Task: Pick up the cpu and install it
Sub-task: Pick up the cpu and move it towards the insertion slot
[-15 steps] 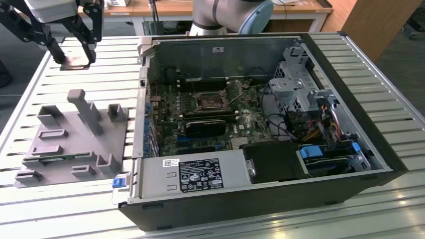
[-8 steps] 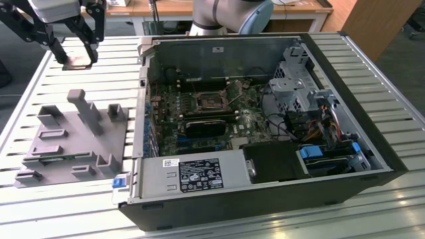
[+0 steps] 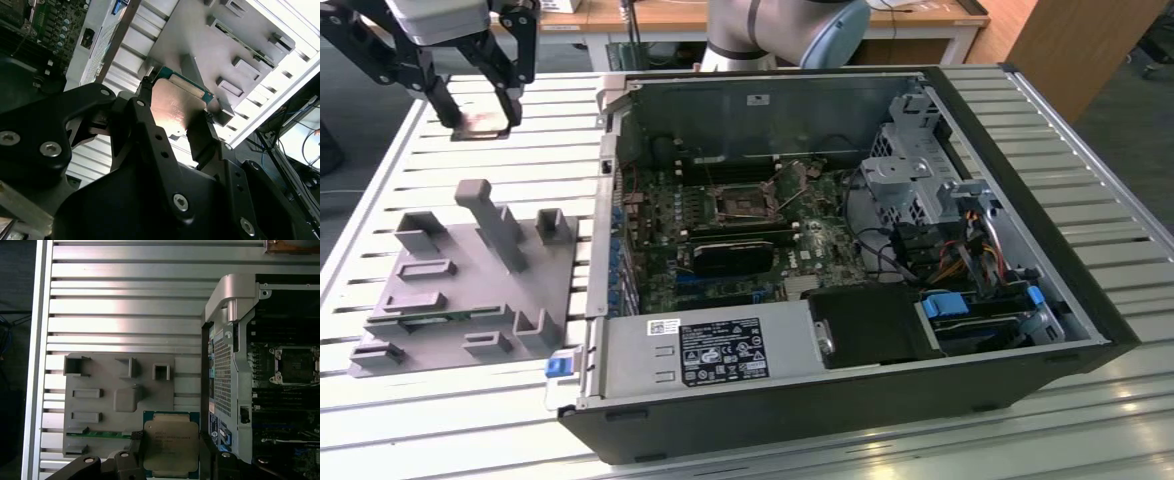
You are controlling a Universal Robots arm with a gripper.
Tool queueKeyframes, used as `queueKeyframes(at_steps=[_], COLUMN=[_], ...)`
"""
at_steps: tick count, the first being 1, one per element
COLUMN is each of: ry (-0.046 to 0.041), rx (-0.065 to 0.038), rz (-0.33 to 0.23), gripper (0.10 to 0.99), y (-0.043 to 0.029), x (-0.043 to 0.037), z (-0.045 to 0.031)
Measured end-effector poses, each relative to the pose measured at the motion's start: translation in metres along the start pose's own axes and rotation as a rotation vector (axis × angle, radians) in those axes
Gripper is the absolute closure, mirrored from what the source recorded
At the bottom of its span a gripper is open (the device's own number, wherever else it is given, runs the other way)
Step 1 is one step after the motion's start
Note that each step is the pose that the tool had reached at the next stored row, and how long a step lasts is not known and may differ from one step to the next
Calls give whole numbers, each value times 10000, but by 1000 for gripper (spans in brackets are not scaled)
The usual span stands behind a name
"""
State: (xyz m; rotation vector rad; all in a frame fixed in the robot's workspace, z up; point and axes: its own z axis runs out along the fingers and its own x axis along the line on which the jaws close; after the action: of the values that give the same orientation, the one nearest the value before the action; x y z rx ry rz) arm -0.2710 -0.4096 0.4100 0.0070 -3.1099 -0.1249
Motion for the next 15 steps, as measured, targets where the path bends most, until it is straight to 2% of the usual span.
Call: queueKeyframes(at_steps=[15], ry=[0], rx=[0], rz=[0], gripper=[553], y=[0], x=[-88], z=[-2])
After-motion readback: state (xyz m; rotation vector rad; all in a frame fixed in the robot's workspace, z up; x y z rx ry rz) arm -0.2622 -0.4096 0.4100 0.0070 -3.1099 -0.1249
